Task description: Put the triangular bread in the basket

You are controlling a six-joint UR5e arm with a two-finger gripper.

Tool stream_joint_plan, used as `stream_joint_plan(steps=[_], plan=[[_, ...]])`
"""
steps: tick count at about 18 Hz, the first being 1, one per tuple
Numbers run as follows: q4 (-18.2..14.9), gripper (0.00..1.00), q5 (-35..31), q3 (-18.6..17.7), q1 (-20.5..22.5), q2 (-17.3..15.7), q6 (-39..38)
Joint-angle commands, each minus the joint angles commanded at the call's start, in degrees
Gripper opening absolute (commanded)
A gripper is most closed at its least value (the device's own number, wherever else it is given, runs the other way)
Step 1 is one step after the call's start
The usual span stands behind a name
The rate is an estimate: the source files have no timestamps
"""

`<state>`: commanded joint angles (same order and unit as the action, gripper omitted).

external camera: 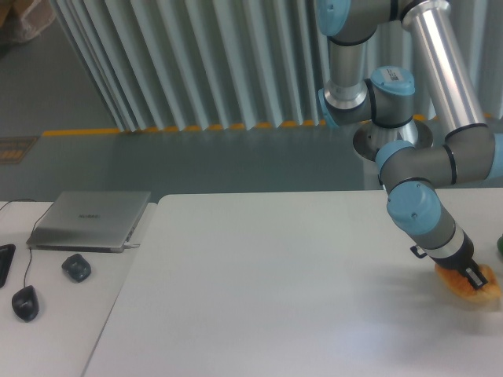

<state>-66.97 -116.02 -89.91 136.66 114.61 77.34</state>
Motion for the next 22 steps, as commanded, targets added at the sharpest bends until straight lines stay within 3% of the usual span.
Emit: stream_joint_plan(steps=[3,6,8,11,15,18,22], plan=[[-0.2,0.19,5.6,0.5,2.9,-3.7,0.1],[-0.1,0.19,15.3,3.5,8.1,-7.4,-0.6],[0.1,0.18,18.4,5.0,9.9,-7.6,-1.1],[1.2,0.18,21.7,9.0,13.5,-4.9,-1.1],[8.7,0.18,22.6,11.9,15.9,0.4,-1.1],[11.1,0.19,22.9,15.6,18.1,4.6,-0.6],[11.9,0.19,24.2,16.0,19.5,5.0,0.5]])
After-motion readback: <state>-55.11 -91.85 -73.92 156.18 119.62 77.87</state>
